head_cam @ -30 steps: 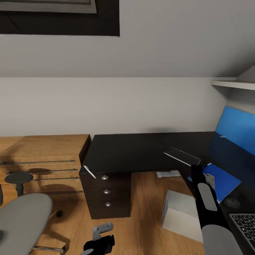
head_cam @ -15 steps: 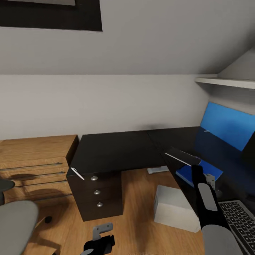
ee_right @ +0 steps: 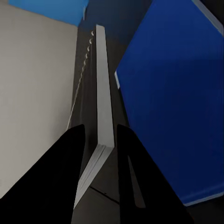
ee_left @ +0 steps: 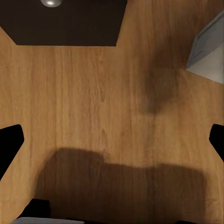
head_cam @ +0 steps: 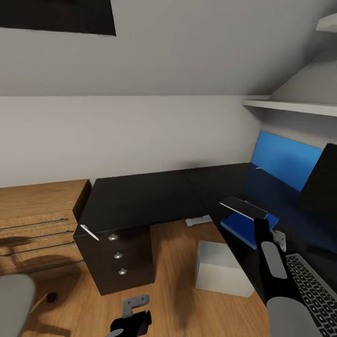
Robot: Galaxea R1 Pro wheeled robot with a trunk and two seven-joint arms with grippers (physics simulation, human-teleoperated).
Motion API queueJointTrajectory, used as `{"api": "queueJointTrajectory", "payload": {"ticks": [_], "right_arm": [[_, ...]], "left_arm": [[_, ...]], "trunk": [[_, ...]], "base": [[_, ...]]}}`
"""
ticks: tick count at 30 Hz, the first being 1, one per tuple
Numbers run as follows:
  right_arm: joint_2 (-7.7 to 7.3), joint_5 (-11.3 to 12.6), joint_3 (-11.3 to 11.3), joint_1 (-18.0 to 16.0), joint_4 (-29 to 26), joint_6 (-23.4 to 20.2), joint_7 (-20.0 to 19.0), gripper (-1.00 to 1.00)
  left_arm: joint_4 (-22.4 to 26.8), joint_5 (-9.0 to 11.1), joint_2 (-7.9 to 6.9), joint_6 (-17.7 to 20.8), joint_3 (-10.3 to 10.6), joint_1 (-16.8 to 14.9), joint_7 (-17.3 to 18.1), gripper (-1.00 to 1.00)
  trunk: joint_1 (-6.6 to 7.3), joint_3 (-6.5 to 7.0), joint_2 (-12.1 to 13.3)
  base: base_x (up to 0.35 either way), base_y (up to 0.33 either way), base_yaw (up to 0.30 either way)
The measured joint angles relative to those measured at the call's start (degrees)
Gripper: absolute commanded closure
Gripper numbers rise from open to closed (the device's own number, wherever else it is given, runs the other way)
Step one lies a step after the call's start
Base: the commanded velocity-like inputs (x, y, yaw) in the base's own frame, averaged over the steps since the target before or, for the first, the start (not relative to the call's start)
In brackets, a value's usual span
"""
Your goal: In the bedroom, organize the workspace by keeping the computer under the desk, ensuring the monitor is on the desk, placing the keyboard on the desk next to the monitor, placing the mouse on the desk next to the keyboard, moving the folder from the swivel chair onto the desk next to the mouse, stacking the notebook on top of the folder with the pen on top of the notebook, and positioning the swivel chair next to the desk.
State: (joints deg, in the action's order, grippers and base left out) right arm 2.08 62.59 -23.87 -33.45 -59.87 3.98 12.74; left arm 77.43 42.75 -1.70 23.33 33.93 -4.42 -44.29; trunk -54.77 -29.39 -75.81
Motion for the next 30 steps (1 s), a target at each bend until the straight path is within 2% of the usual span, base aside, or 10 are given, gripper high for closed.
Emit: {"api": "queueJointTrajectory", "payload": {"ticks": [20,22,24,30], "right_arm": [[-0.06,-0.47,-0.13,0.01,-0.07,0.22,-1.71,1.00],[-0.06,-1.33,-0.12,0.01,0.03,0.38,-1.50,1.00],[-0.02,-3.50,-0.06,0.01,0.38,1.36,-1.25,1.00],[0.00,-7.43,0.05,0.01,2.21,4.44,-1.10,1.00]], "left_arm": [[0.00,0.00,0.00,0.00,-0.02,0.00,0.00,-1.00],[0.00,0.00,0.00,0.00,-0.03,0.00,-0.01,-1.00],[0.00,0.00,0.00,0.00,-0.05,0.00,0.00,-1.00],[0.00,0.00,0.00,0.00,0.00,0.00,0.00,-1.00]], "trunk": [[0.00,-0.03,0.00],[0.00,-0.03,0.00],[0.00,-0.03,0.00],[0.00,-0.03,0.00]], "base": [[0.000,0.000,-0.003],[0.000,0.000,0.000],[0.000,0.000,0.000],[0.000,0.000,0.000]]}}
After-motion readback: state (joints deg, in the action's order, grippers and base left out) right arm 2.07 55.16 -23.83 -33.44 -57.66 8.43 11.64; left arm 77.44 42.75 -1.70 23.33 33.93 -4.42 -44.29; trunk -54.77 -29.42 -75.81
